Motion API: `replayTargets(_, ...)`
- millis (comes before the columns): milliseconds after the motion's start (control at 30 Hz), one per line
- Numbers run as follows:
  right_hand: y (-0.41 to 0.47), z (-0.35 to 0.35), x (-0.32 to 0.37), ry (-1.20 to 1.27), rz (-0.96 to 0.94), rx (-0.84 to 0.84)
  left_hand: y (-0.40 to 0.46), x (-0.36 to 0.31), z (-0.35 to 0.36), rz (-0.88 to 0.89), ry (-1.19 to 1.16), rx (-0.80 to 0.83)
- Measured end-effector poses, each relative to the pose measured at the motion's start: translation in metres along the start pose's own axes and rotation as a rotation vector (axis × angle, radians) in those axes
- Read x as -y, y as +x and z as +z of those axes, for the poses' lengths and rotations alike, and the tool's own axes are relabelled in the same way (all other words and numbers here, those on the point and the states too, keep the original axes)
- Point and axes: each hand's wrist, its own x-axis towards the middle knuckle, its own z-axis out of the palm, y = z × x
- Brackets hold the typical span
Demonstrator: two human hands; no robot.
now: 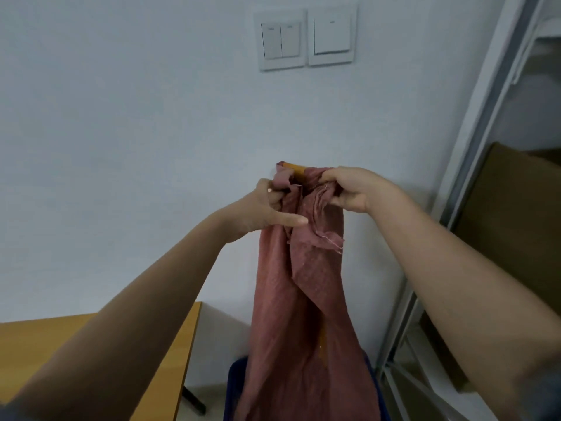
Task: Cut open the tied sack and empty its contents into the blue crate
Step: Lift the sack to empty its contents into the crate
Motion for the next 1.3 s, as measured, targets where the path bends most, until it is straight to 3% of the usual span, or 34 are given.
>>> replayTargets(133, -0.015, 0.013, 0.015, 0.067, -0.01, 0.187, 0.011, 0.005, 0.011, 0.143, 0.126, -0.153)
replayTargets(267, -0.026, 0.016, 0.019, -0.153, 0.008, 0.284, 0.014, 0.012, 0.014, 0.216, 0.15, -0.408)
replayTargets(367, -0.03, 0.009, 0.017, -0.323, -0.012, 0.344, 0.015, 0.016, 0.008, 0.178, 0.073, -0.46)
replayTargets(533, -0.029, 0.001, 0.009, -0.645, -0.102, 0.188, 0.017, 0.019, 0.005, 0.165, 0.005, -0.442)
replayTargets(633, -0.027, 0.0, -0.002, -0.571, -0.087, 0.165, 0.019, 0.018, 0.008, 0.205, 0.046, -0.454)
replayTargets(800, -0.017, 0.004, -0.022, -0.248, -0.109, 0.18, 0.012, 0.009, 0.021, 0.214, -0.139, -0.37)
replayTargets(967, -0.017, 0.009, -0.028, -0.262, -0.153, 0.272, 0.01, 0.011, 0.019, 0.224, -0.204, -0.305)
replayTargets(1133, -0.022, 0.019, -0.029, -0.214, -0.195, 0.179, 0.0, 0.005, 0.019, 0.277, -0.207, -0.448)
replayTargets(1233, -0.023, 0.024, -0.027, -0.236, -0.235, 0.104, -0.003, 0.003, 0.015, 0.146, -0.056, -0.581)
replayTargets(1300, -0.025, 0.025, -0.025, -0.228, -0.261, 0.062, -0.004, 0.005, 0.008, 0.058, 0.007, -0.538)
